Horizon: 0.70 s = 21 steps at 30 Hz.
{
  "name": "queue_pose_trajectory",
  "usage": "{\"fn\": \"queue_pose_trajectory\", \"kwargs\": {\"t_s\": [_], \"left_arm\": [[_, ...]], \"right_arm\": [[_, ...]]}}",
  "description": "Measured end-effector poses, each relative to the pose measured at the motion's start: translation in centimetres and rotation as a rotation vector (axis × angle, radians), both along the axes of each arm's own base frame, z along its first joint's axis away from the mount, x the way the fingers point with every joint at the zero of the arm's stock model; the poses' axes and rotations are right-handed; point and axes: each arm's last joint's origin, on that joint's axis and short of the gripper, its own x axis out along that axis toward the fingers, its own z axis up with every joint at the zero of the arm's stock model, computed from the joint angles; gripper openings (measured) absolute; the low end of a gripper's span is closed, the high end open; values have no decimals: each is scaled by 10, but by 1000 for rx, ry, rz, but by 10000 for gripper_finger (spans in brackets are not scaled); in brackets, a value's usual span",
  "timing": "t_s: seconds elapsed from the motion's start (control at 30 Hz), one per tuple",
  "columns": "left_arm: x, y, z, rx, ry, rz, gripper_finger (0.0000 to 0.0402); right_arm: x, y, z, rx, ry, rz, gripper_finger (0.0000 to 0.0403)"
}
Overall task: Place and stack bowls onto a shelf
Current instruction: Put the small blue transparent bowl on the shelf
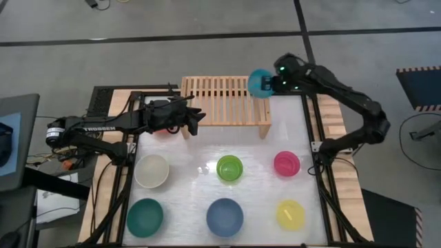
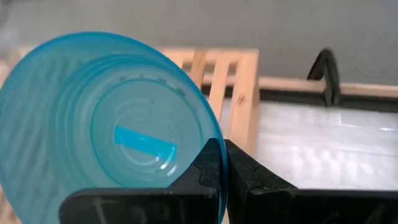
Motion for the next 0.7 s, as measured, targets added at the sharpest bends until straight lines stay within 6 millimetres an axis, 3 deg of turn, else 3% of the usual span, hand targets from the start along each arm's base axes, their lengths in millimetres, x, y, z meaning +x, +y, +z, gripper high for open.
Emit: {"fn": "queue_pose_trajectory", "kwargs": {"t_s": [0.37, 0.7], "left_arm": [[1, -10, -2, 7, 23, -45, 139], [1, -15, -5, 4, 61, -53, 139]], "right_arm": [[33, 1, -29, 75, 105, 70, 53], [31, 0, -28, 65, 118, 71, 77]]}}
